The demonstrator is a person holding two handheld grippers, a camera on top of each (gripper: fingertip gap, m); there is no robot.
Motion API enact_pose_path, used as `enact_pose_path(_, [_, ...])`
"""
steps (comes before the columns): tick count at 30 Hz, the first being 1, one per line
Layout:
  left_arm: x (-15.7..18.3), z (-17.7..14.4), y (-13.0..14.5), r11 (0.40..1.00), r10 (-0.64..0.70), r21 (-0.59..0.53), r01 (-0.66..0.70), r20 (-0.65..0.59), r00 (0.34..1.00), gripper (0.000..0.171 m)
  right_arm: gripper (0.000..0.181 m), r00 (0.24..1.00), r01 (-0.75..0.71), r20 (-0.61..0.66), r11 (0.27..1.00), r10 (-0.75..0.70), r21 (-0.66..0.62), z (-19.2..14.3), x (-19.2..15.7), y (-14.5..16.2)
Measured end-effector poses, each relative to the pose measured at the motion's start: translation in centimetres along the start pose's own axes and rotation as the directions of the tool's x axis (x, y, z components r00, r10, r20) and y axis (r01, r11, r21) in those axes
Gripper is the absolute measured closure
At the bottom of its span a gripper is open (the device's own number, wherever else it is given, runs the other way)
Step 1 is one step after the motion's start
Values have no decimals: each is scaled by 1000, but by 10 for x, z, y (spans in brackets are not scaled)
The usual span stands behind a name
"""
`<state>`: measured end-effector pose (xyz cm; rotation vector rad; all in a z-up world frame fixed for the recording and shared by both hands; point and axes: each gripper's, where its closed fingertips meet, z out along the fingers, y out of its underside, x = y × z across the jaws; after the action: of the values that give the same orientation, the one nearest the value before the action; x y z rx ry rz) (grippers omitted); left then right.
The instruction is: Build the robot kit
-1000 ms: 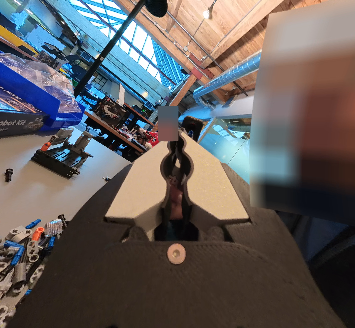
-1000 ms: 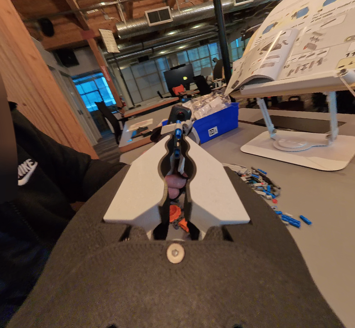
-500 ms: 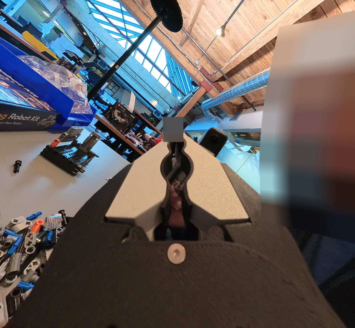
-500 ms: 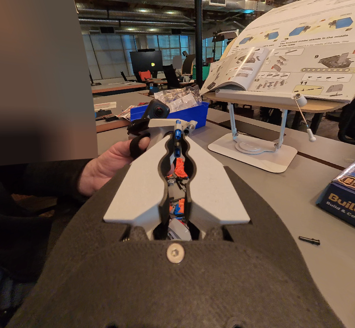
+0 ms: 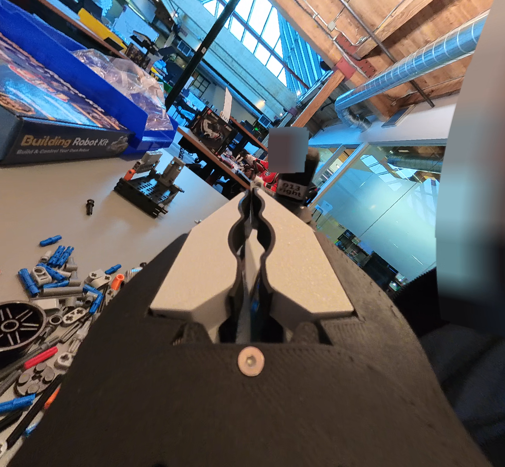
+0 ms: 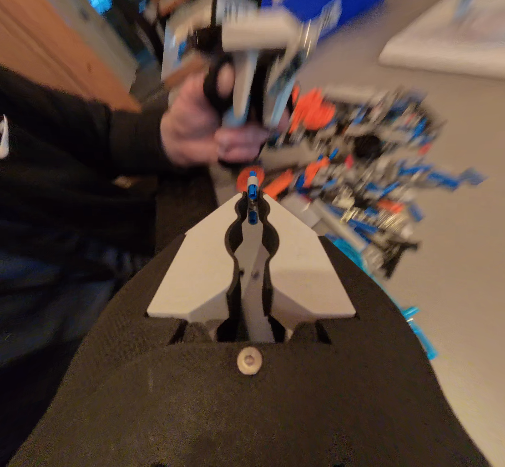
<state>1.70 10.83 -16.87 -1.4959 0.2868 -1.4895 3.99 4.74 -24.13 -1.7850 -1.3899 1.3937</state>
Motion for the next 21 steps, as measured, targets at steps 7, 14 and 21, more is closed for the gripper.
enact_pose_path(7, [-10, 1, 9, 999, -32, -36, 34, 33, 999, 171, 176, 994, -99, 12, 932, 110, -348, 32, 8, 65])
enact_pose_path(14, [-8, 4, 14, 998, -53, -45, 53, 10, 999, 171, 146, 997, -67, -44, 975, 59, -212, 17, 18, 36])
enact_pose_path(21, [1, 8, 11, 1000, 24, -15, -24, -1, 1000, 171, 158, 998, -65, -5, 956, 70, 285, -19, 12, -58])
